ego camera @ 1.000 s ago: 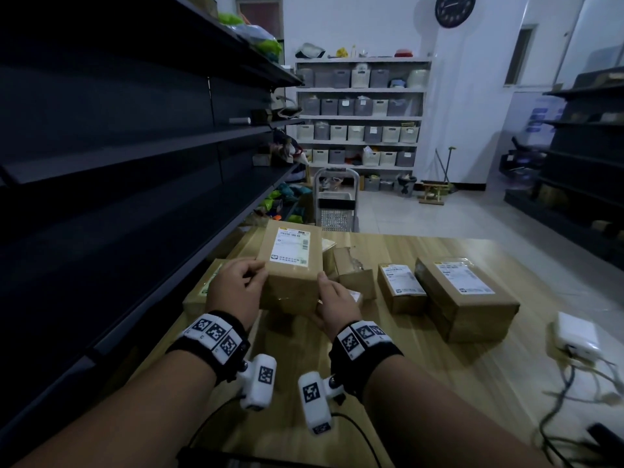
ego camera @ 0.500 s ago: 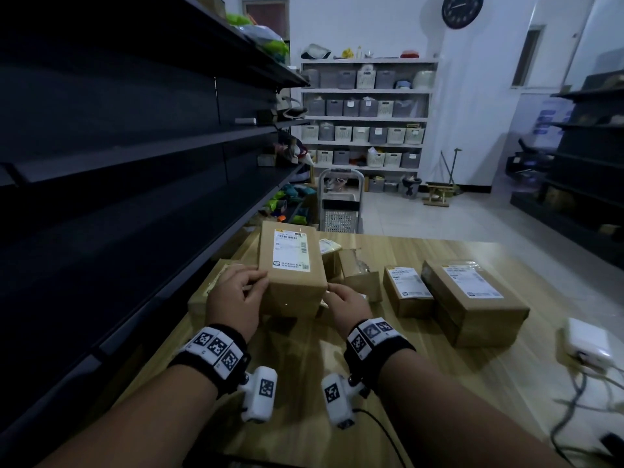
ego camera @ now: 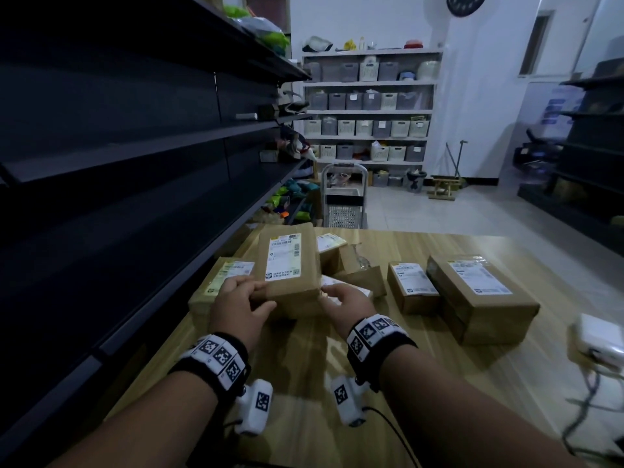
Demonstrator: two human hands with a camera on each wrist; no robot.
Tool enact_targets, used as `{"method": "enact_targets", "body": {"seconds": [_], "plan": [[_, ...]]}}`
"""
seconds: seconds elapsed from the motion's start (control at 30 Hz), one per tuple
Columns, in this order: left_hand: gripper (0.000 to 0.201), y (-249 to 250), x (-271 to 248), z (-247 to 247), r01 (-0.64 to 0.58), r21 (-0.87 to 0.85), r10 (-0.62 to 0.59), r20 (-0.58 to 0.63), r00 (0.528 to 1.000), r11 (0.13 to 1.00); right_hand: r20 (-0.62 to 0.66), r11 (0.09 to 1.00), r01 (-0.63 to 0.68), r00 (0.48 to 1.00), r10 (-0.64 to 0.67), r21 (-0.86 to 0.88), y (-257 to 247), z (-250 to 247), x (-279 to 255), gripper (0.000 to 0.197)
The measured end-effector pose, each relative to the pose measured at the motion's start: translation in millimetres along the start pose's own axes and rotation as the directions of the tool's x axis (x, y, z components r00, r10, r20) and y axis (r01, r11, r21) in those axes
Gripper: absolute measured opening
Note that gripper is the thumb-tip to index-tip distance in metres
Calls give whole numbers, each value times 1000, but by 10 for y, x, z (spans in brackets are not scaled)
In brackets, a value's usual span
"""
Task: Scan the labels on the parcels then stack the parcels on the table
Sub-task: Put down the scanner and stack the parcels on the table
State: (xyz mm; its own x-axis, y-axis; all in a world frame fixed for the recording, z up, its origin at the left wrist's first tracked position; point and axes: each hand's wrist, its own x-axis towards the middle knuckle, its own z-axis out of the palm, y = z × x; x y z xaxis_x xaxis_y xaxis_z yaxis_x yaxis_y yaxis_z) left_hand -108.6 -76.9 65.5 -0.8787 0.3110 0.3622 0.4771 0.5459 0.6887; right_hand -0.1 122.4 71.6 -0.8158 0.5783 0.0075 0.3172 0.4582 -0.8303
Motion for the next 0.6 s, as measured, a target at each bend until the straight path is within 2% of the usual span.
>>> {"method": "enact_targets", "body": {"seconds": [0.1,0.2,0.33,0.4,0.5,0.6], "plan": [[50,54,4,-14,-48,181,45,23,999,982,15,989,6,1000,-3,-148,-27,-108,45,46],[71,135,26,-11,-117,293,76,147,986,949,68,960,0,998,20,-280,-5,-181,113,56],[99,218,101,72,-199,316,91,326,941,927,96,807,19,994,47,-590,124,-205,200,66],[100,235,130,119,-212,292,103,348,932,933,101,747,19,993,66,-665,184,-230,199,67],[90,212,149,166,-227,274,129,334,934,935,72,678,0,994,78,-735,242,-316,198,62],[86,236,140,169,-253,280,154,330,931,926,38,653,-40,994,106,-756,264,-408,201,62]]}}
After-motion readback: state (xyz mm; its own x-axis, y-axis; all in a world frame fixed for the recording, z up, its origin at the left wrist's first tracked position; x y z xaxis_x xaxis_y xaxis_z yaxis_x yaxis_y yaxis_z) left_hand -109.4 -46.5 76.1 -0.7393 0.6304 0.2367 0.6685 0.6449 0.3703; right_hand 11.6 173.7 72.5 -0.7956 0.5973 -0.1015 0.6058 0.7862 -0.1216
